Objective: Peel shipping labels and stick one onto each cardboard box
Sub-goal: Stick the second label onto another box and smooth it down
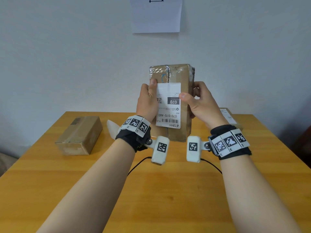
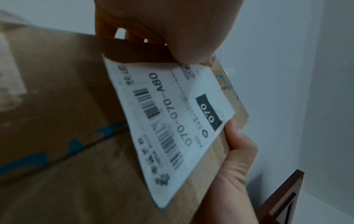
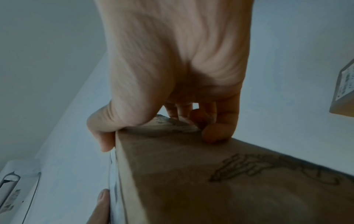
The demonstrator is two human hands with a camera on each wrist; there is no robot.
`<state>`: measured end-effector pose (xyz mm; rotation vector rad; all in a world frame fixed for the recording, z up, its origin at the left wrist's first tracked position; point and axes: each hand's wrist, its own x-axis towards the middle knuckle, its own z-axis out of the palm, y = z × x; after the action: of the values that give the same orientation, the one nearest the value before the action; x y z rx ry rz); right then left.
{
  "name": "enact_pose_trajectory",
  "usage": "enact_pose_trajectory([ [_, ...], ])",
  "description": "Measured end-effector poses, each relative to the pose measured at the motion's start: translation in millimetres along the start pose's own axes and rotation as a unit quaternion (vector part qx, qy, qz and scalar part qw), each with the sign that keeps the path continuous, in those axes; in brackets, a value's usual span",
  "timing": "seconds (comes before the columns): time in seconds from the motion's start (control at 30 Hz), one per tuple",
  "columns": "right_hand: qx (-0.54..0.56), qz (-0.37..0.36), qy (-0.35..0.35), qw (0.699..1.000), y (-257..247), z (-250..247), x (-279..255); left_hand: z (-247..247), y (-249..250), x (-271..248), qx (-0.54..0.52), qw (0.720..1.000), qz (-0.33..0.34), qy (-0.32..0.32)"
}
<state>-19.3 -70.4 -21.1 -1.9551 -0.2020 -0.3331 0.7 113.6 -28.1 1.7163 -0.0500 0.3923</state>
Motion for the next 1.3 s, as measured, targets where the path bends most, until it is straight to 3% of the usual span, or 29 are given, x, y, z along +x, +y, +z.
enact_pose_trajectory([
  [0.3, 0.056, -0.01, -0.029, 0.998, 5.6, -12.1, 7.1, -18.4, -5.5, 0.1, 0.002, 0.989, -0.013, -0.145],
  [0.63, -0.006, 0.043, 0.092, 0.995, -7.0, 19.7, 10.8, -9.5, -8.9, -14.1, -0.078, 0.991, -0.085, -0.063],
  [0.97, -0.182, 0.03, 0.195, 0.963, -13.0, 50.0, 18.5, -6.1, -11.3, -16.8, -0.107, 0.986, -0.105, -0.073],
  [1.3, -0.218, 0.032, 0.216, 0.951, -2.1, 43.6, 22.0, -16.4, -13.7, -21.9, -0.16, 0.982, -0.085, -0.055],
])
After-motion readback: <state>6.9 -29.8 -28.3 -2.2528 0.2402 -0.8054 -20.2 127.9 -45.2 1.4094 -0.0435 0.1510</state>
